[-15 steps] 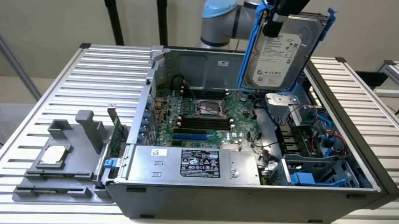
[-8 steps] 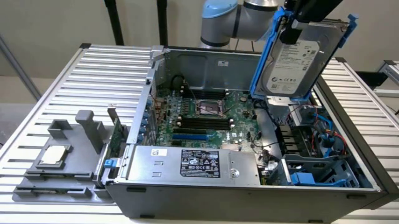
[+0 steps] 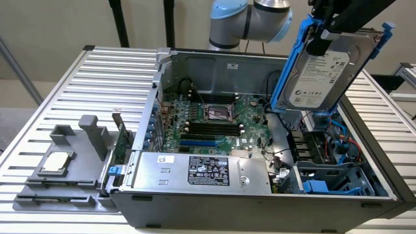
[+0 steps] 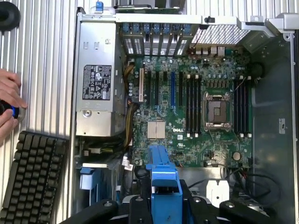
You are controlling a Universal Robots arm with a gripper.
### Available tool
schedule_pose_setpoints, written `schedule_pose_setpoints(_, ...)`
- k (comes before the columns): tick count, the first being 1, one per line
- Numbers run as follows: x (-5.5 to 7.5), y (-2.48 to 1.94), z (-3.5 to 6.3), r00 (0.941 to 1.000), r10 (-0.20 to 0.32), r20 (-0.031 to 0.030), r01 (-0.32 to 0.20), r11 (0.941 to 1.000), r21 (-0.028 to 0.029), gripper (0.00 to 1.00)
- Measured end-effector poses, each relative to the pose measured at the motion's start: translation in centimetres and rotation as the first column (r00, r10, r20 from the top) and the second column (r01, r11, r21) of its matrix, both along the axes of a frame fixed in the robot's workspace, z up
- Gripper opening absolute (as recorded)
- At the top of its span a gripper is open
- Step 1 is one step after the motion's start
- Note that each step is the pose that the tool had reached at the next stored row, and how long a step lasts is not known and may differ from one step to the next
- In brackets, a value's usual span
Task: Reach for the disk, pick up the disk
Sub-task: 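Pick up the disk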
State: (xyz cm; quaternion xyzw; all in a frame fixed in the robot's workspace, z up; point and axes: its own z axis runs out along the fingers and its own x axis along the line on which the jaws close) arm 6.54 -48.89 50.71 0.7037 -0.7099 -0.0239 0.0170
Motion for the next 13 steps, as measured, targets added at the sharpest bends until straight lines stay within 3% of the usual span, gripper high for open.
schedule_pose_setpoints(7,1.2,-1.99,-0.01,1.0000,0.000,0.0001,0.000,1.0000,0.0004,0.33)
schedule_pose_setpoints(13,2.6,-3.25,-0.01,1.0000,0.000,0.0000,0.000,1.0000,0.0042,0.33)
